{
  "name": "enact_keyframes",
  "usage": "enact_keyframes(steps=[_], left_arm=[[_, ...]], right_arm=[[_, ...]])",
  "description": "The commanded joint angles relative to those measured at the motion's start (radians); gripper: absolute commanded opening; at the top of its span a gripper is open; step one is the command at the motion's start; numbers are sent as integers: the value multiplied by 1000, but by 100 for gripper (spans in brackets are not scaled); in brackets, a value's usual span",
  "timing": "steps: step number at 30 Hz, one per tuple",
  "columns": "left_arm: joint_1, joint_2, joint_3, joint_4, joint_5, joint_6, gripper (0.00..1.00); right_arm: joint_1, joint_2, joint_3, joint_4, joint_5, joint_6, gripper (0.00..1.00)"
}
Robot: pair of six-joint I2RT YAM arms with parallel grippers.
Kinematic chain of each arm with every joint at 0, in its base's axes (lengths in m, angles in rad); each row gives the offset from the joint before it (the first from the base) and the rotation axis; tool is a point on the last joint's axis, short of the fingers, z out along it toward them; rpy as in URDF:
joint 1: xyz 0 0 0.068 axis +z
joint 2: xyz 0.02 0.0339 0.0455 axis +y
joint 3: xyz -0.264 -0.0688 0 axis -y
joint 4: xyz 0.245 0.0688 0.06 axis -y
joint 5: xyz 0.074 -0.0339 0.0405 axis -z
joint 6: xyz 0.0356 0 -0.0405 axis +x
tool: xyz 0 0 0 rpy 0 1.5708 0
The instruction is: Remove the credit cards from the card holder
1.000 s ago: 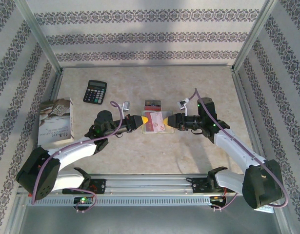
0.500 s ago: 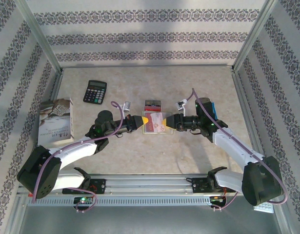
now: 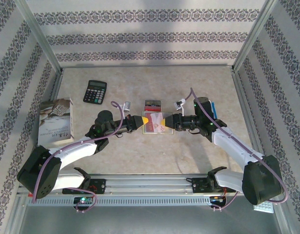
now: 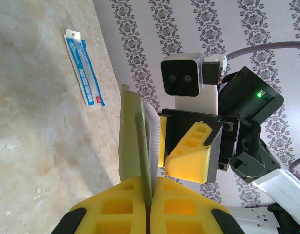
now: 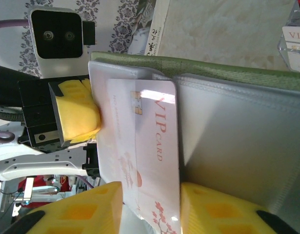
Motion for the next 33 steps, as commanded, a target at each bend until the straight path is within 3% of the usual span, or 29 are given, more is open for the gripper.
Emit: enact_keyframes(steps=[1, 9, 21, 33], left_arm=[[3, 2, 3, 60, 23, 6, 0], [3, 5, 3, 46, 24, 16, 0], [5, -32, 12, -34, -12, 52, 0], [29, -60, -18, -35, -30, 37, 0]], right_arm=[[12, 0, 21, 24, -6, -9, 33], [24, 3, 19, 32, -2, -5, 27], [-4, -14, -3, 4, 10, -27, 3], [-83, -62, -20, -138, 3, -124, 0]])
